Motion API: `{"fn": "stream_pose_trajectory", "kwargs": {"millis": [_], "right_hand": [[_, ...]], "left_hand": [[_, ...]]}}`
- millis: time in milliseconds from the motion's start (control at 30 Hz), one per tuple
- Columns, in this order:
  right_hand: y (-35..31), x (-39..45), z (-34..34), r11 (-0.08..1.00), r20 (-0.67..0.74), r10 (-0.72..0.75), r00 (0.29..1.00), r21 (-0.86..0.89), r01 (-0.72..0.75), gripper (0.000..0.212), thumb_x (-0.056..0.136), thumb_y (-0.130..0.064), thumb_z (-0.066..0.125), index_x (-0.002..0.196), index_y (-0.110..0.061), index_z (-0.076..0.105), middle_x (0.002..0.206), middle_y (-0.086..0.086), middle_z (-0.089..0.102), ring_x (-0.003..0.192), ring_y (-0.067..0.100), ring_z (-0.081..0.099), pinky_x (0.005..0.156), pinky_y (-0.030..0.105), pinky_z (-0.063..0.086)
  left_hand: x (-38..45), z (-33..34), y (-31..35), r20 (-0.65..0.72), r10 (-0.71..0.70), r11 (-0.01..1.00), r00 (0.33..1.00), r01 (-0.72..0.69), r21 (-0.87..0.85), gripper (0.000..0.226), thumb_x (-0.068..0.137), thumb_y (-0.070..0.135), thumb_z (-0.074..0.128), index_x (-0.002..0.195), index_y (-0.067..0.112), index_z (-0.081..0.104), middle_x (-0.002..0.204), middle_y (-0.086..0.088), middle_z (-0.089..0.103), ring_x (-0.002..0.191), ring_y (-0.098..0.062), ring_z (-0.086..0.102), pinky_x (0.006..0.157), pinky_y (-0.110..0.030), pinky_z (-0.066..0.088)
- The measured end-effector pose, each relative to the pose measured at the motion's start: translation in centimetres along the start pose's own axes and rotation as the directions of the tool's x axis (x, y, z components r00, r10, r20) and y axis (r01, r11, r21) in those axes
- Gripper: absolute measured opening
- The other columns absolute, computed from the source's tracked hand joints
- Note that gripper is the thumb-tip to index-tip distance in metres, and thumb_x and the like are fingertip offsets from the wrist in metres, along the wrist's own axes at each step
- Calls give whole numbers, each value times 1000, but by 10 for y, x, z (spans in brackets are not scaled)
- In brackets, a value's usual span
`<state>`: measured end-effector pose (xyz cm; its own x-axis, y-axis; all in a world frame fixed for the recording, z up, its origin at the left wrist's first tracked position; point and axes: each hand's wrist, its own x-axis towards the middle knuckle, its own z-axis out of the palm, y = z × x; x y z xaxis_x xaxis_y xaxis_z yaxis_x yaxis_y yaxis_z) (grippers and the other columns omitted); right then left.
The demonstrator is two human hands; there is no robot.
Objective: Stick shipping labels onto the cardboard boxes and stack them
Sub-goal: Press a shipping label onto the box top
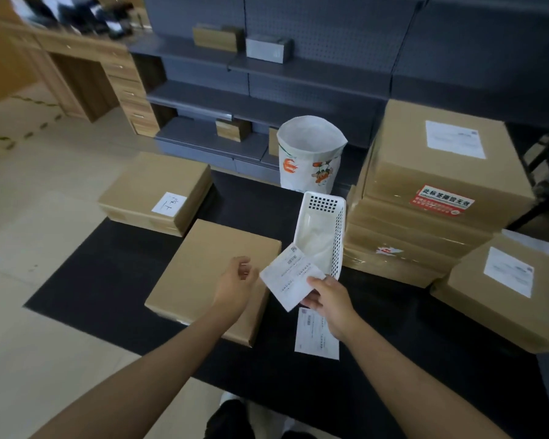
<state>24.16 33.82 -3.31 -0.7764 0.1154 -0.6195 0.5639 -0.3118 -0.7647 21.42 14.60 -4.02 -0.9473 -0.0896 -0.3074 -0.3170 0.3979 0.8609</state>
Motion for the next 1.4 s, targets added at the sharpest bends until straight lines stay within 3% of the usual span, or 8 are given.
{"fn": "stream_pose_trajectory", "kwargs": {"millis": [100,233,367,533,633,767,1033,1400], "right_hand": [[1,4,32,1000,51,-11,999,15,11,18,97,-10,52,113,-10,60,109,8,70,98,21,69,72,30,60],[3,15,78,998,25,-41,999,-39,42,18,96,-9,54,114,-7,58,108,11,70,95,20,70,73,30,60],[8,29,122,1000,-98,-10,995,-11,9,23,95,-14,59,114,-3,57,104,14,71,94,24,70,78,31,59],[14,36,169,991,-64,19,998,132,-10,16,95,-10,58,105,1,62,94,15,74,89,24,72,70,26,59],[21,38,187,995,-38,23,999,93,-20,17,95,-14,57,106,-2,63,97,14,74,92,23,72,76,28,58],[26,46,194,999,-80,30,996,-31,-32,17,96,-18,56,104,-6,67,96,8,75,92,20,72,84,31,56],[24,51,190,1000,-66,-10,998,-3,10,17,94,-15,60,106,-4,66,99,11,74,95,22,71,85,32,55],[14,54,181,999,-88,-24,996,-46,20,11,90,-11,64,94,-4,71,81,7,72,77,14,68,71,22,54]], "left_hand": [[17,-20,-3,146,-72,966,987,105,-236,33,96,24,54,126,12,45,111,-7,57,97,-19,58,74,-24,46],[49,-58,-18,131,-40,951,991,79,-300,17,96,11,53,113,9,53,111,-12,56,95,-19,60,70,-24,52],[89,-108,-33,160,-14,961,987,57,-271,9,95,12,55,102,14,60,104,-10,63,91,-18,65,69,-25,55],[122,-159,-43,157,10,967,987,31,-254,9,93,11,58,98,16,63,101,-7,66,94,-20,66,76,-31,56],[130,-175,-48,189,16,964,982,35,-264,10,93,11,57,101,14,63,100,-6,68,94,-18,67,78,-32,57],[136,-183,-49,222,20,946,975,53,-318,12,91,9,60,101,15,64,98,-5,70,92,-16,69,73,-25,57],[140,-182,-48,202,-4,938,979,74,-338,13,88,10,65,101,9,64,98,-8,70,90,-17,69,74,-28,58],[144,-178,-39,205,14,952,979,49,-302,17,89,7,63,106,1,62,99,-13,68,93,-21,68,75,-30,58]]}}
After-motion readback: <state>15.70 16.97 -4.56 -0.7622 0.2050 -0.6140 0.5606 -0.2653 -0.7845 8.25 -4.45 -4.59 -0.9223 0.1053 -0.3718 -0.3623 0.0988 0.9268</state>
